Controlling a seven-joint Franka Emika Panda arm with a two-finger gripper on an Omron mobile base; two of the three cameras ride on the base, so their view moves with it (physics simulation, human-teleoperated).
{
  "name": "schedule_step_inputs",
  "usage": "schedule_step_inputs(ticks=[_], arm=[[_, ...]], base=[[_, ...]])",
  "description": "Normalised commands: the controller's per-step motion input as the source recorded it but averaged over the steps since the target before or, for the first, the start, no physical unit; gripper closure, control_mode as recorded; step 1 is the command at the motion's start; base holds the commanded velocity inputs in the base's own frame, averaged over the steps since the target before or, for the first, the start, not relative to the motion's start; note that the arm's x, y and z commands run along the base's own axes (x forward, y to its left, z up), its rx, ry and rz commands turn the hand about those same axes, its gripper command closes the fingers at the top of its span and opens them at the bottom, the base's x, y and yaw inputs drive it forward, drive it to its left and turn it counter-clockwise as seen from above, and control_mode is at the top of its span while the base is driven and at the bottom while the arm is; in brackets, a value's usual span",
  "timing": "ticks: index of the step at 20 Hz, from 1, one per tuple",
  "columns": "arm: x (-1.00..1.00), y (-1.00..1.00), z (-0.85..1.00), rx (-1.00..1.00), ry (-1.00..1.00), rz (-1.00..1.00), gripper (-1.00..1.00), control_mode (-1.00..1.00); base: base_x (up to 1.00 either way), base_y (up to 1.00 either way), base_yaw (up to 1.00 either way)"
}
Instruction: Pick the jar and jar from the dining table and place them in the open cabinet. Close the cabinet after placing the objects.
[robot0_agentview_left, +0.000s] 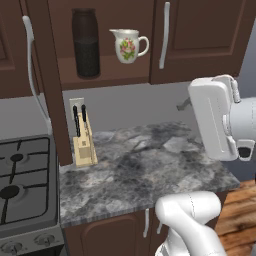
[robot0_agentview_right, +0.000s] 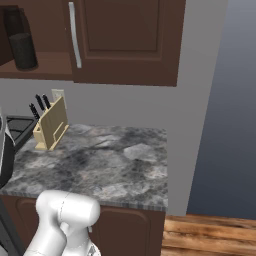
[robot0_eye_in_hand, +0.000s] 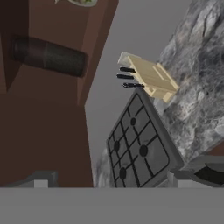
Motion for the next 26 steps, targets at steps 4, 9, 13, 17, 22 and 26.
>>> schedule_step_inputs(ticks=[4, 9, 13, 17, 22, 26], arm=[[-0.31, 0.25, -0.03, 0.00, 0.00, 0.00, -1.00, -1.00], [-0.33, 0.23, -0.04, 0.01, 0.00, 0.00, -1.00, -1.00], [-0.33, 0.20, -0.06, 0.02, 0.00, 0.00, -1.00, -1.00], [-0.26, 0.20, -0.07, 0.04, 0.06, 0.00, -1.00, -1.00], [-0.24, 0.17, -0.05, 0.08, 0.12, 0.00, -1.00, -1.00], [-0.19, 0.17, -0.09, 0.09, 0.16, 0.00, -1.00, -1.00]], base=[[0.00, 0.00, 0.00], [0.00, 0.00, 0.00], [0.00, 0.00, 0.00], [0.00, 0.00, 0.00], [0.00, 0.00, 0.00], [0.00, 0.00, 0.00]])
